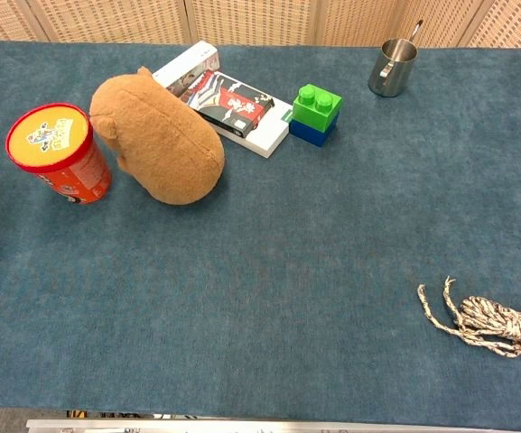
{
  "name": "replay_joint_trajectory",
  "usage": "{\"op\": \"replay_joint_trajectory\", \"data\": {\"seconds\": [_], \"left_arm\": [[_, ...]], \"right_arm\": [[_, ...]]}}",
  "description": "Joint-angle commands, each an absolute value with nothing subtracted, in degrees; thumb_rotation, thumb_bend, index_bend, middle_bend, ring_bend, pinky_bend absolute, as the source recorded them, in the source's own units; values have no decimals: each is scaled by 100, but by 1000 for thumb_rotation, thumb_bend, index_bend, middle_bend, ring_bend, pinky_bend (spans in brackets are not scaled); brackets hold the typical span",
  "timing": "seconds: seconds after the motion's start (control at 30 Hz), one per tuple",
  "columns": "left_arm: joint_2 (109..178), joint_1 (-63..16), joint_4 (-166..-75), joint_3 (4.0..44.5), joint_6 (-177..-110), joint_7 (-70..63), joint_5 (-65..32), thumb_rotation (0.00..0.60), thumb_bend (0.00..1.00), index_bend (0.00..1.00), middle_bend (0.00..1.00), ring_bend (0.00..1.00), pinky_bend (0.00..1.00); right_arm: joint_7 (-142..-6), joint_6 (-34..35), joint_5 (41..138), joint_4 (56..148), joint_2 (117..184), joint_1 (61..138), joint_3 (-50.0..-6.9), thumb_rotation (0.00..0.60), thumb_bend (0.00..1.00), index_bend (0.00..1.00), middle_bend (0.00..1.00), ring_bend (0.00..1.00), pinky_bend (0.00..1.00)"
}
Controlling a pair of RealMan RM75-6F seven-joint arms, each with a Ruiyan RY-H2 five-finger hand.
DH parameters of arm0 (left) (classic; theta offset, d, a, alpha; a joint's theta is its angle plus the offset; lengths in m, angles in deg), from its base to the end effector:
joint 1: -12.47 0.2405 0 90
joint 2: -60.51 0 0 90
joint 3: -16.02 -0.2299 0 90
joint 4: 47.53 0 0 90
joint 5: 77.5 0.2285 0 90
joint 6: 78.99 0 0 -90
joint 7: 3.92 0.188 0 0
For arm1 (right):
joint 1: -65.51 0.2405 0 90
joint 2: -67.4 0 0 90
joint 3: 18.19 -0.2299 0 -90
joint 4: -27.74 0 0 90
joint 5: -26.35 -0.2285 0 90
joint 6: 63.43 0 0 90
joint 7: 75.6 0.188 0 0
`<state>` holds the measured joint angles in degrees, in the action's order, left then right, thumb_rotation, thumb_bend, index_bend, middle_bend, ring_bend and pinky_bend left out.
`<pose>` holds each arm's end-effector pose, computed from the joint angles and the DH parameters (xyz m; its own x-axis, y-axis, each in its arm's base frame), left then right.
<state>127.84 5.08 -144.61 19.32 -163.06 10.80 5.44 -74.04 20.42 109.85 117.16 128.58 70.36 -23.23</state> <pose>-0.2685 0.2361 0.1067 0.4972 0.0096 0.8676 0.8676 -0.0114 -0.4971 -0.3149 -0.2343 0.1602 0.4560 0.0231 0.8897 -0.8897 0.0390 0.4549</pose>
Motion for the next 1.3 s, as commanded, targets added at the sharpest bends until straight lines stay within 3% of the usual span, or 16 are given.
{"op": "replay_joint_trajectory", "data": {"seconds": [0.03,0.67,0.9,0.93,1.03,1.1,1.23,1.3], "left_arm": [[12780,504,-14469,1931,-16297,1086,540,600,274,133,141,111,5],[12543,212,-14560,1987,-16041,551,888,600,274,133,141,111,5],[12429,-265,-14606,2108,-15485,-266,1056,589,274,127,140,111,5],[12442,-370,-14584,2138,-15372,-408,1078,548,273,126,139,111,5],[12516,-642,-14501,2197,-15051,-761,1101,303,260,119,136,111,5],[12573,-835,-14468,2255,-14839,-1001,1095,206,228,114,134,111,5],[12719,-1149,-14426,2379,-14550,-1428,1048,51,164,112,125,106,5],[12797,-1315,-14407,2428,-14377,-1595,1012,9,146,112,121,102,5]], "right_arm": [[-7401,2041,10981,11700,12869,7038,-2328,600,250,283,317,214,272],[-7218,1951,10915,11831,12653,7268,-2610,600,250,283,318,214,272],[-7315,1858,10792,12006,12506,7414,-2772,600,249,283,317,215,272],[-7325,1853,10775,12020,12498,7425,-2786,600,250,283,317,215,272],[-7343,1836,10728,12051,12481,7441,-2805,600,250,283,317,215,272],[-7353,1821,10701,12073,12466,7442,-2803,600,250,283,318,215,272],[-7369,1823,10666,12114,12431,7419,-2785,600,250,283,318,215,272],[-7374,1831,10648,12128,12420,7404,-2777,600,250,283,318,215,272]]}}
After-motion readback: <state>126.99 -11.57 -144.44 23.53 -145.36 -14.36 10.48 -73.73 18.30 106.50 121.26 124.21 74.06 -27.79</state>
